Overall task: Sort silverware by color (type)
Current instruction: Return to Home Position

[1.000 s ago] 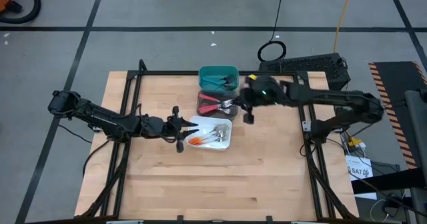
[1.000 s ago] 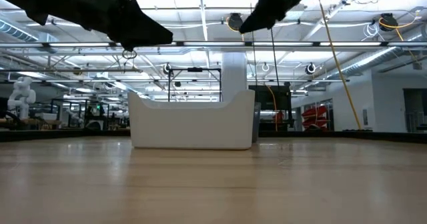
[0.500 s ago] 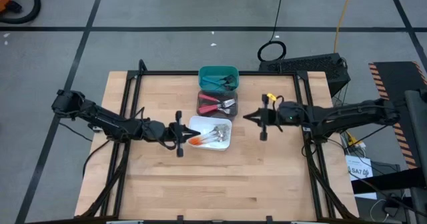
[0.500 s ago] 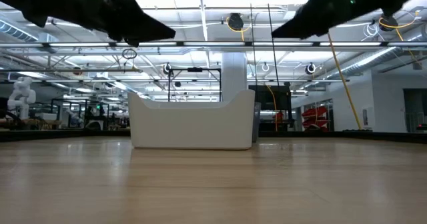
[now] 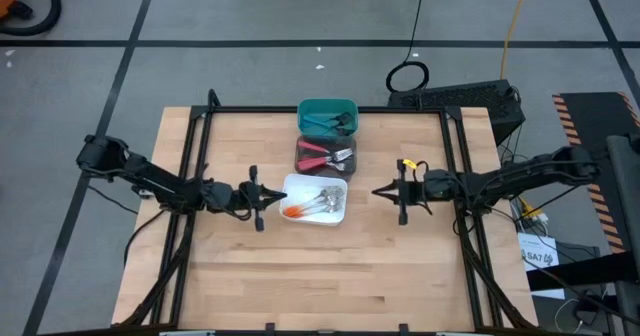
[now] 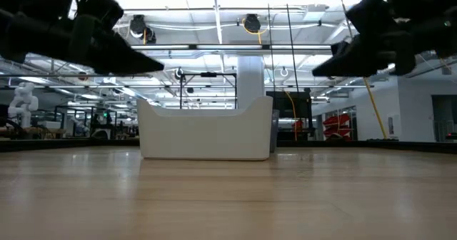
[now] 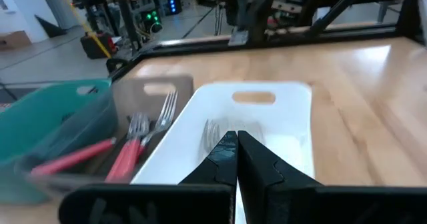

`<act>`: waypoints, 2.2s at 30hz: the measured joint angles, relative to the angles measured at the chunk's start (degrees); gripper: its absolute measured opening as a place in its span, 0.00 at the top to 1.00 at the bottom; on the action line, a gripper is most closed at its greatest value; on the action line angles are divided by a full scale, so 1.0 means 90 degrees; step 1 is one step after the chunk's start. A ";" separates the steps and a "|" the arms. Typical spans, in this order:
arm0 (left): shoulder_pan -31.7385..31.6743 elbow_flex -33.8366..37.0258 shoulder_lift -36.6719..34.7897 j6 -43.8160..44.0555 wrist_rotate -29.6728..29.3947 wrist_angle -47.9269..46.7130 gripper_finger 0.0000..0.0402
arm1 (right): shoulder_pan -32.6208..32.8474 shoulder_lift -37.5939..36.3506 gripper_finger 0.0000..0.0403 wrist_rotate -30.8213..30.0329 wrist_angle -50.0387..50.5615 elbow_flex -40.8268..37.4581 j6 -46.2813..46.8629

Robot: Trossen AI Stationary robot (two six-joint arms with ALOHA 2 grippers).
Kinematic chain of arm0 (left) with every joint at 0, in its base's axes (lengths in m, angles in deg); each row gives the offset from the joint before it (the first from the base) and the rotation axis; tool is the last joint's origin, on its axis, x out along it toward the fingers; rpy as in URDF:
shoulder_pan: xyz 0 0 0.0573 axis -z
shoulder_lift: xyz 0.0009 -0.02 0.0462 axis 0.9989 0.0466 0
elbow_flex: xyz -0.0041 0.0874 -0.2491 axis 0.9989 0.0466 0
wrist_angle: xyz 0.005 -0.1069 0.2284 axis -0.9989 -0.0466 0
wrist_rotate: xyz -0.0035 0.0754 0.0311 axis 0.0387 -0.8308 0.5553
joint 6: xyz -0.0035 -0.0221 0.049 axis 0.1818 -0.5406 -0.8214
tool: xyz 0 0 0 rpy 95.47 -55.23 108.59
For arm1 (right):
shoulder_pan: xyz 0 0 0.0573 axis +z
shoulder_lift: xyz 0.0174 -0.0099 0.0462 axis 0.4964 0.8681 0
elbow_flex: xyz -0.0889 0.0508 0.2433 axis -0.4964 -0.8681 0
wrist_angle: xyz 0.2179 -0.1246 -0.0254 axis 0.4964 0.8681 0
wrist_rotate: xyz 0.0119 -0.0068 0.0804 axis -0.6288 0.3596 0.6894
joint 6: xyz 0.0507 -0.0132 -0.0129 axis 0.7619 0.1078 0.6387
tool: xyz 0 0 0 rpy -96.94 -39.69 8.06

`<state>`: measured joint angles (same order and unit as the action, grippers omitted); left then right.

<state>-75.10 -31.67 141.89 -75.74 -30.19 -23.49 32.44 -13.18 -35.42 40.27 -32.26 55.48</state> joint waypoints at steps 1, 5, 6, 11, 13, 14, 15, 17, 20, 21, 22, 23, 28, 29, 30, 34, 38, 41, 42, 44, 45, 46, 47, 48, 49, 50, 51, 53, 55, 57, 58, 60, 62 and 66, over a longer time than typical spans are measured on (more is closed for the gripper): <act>-0.0024 0.0128 0.0002 0.0042 0.0005 0.0102 0.99 | 0.0030 0.0001 1.00 0.0003 -0.0236 -0.0174 0.0007; -0.0138 0.0552 0.0000 0.0084 0.0115 0.0624 0.99 | 0.0092 0.0000 1.00 0.0169 -0.0887 -0.0649 0.0029; -0.0184 0.0655 0.0000 0.0054 0.0182 0.0758 0.99 | 0.0092 -0.0002 1.00 0.0177 -0.0927 -0.0717 0.0031; -0.0484 0.1103 -0.0104 0.0104 0.0425 0.1102 0.99 | 0.0090 0.0000 1.00 0.0197 -0.0930 -0.0955 0.0160; -0.0611 0.1247 -0.0253 0.0170 0.0608 0.1103 0.99 | 0.0090 0.0000 1.00 0.0302 -0.0939 -0.1012 0.0214; -0.0660 0.1302 -0.0326 0.0178 0.0690 0.1095 0.99 | 0.0092 -0.0002 1.00 0.0346 -0.0967 -0.1047 0.0219; -0.0699 0.1300 -0.0394 0.0190 0.0732 0.1024 0.99 | 0.0091 -0.0002 1.00 0.0396 -0.0996 -0.1081 0.0219; -0.0735 0.1300 -0.0607 0.0164 0.0759 0.0778 0.99 | 0.0091 -0.0012 1.00 0.0506 -0.1110 -0.1145 0.0221; -0.0778 0.1300 -0.0894 0.0123 0.0851 0.0520 0.99 | 0.0090 -0.0172 1.00 0.0505 -0.1178 -0.1267 0.0231; -0.0779 0.1300 -0.1043 0.0104 0.0857 0.0364 0.99 | 0.0090 -0.0257 1.00 0.0505 -0.1178 -0.1320 0.0266; -0.0779 0.1300 -0.1191 0.0083 0.0860 0.0275 0.99 | 0.0090 -0.0362 1.00 0.0505 -0.1148 -0.1378 0.0284; -0.0779 0.1300 -0.1352 0.0069 0.0862 0.0124 0.99 | 0.0090 -0.0479 1.00 0.0506 -0.1130 -0.1419 0.0302; -0.0779 0.1300 -0.2310 0.0102 0.0841 -0.0937 0.99 | 0.0090 -0.1130 1.00 0.0500 -0.0962 -0.1568 0.0386; -0.0779 0.1300 -0.2505 0.0103 0.0791 -0.1139 0.99 | 0.0090 -0.1243 1.00 0.0497 -0.0823 -0.1571 0.0384; -0.0779 0.1300 -0.2717 0.0101 0.0726 -0.1333 0.99 | 0.0090 -0.1361 1.00 0.0493 -0.0717 -0.1571 0.0381; -0.0779 0.1300 -0.3521 0.0035 0.0629 -0.2040 0.99 | 0.0090 -0.1815 1.00 0.0501 -0.0238 -0.1578 0.0309; -0.0779 0.1299 -0.4265 -0.0034 0.0550 -0.2817 0.99 | 0.0090 -0.2316 1.00 0.0504 0.0267 -0.1583 0.0199; -0.0779 0.1297 -0.4787 -0.0043 0.0485 -0.3460 0.99 | 0.0090 -0.2739 1.00 0.0503 0.0675 -0.1583 0.0177; -0.0779 0.1297 -0.4958 -0.0040 0.0480 -0.3621 0.99 | 0.0090 -0.2882 1.00 0.0503 0.0807 -0.1583 0.0171; -0.0779 0.1297 -0.5282 -0.0026 0.0476 -0.3956 0.99 | 0.0090 -0.3161 1.00 0.0498 0.1033 -0.1585 0.0170; -0.0779 0.1297 -0.5432 -0.0023 0.0474 -0.4098 0.99 | 0.0085 -0.3300 1.00 0.0498 0.1153 -0.1585 0.0168; -0.0779 0.1297 -0.5587 -0.0019 0.0469 -0.4259 0.99 | 0.0085 -0.3441 1.00 0.0495 0.1250 -0.1585 0.0170; -0.0779 0.1297 -0.5732 -0.0012 0.0462 -0.4408 0.99 | 0.0083 -0.3568 1.00 0.0495 0.1304 -0.1585 0.0190; -0.0779 0.1297 -0.5881 -0.0002 0.0459 -0.4557 0.99 | 0.0080 -0.3695 1.00 0.0495 0.1328 -0.1588 0.0214; -0.0779 0.1297 -0.6022 0.0001 0.0456 -0.4685 0.99 | 0.0078 -0.3813 1.00 0.0493 0.1391 -0.1590 0.0221; -0.0779 0.1297 -0.6151 0.0004 0.0456 -0.4805 0.99 | 0.0078 -0.3924 1.00 0.0493 0.1455 -0.1590 0.0218; -0.0779 0.1297 -0.6284 0.0006 0.0456 -0.4926 0.99 | 0.0078 -0.4032 1.00 0.0491 0.1503 -0.1590 0.0194; -0.0779 0.1297 -0.6509 0.0008 0.0454 -0.5053 0.99 | 0.0075 -0.4235 1.00 0.0486 0.1656 -0.1590 0.0089; -0.0779 0.1293 -0.6670 -0.0009 0.0454 -0.5079 0.99 | 0.0060 -0.4453 1.00 0.0486 0.1755 -0.1590 0.0032; -0.0779 0.1293 -0.6766 -0.0051 0.0456 -0.5092 0.99 | 0.0010 -0.4712 1.00 0.0486 0.1898 -0.1591 -0.0002; -0.0779 0.1293 -0.6792 -0.0081 0.0456 -0.5091 0.99 | -0.0028 -0.4855 1.00 0.0486 0.2012 -0.1593 -0.0002; -0.0779 0.1290 -0.6808 -0.0149 0.0456 -0.5102 0.99 | -0.0110 -0.5144 1.00 0.0488 0.2294 -0.1594 0.0031; -0.0779 0.1290 -0.6810 -0.0217 0.0456 -0.5108 0.99 | -0.0174 -0.5457 1.00 0.0495 0.2599 -0.1595 0.0053; -0.0779 0.1290 -0.6810 -0.0239 0.0456 -0.5114 0.99 | -0.0287 -0.5907 1.00 0.0743 0.2716 -0.1597 0.0058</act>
<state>-82.12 -20.06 80.60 -77.89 -26.08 -69.51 29.86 -66.34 -28.73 64.71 -46.64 56.00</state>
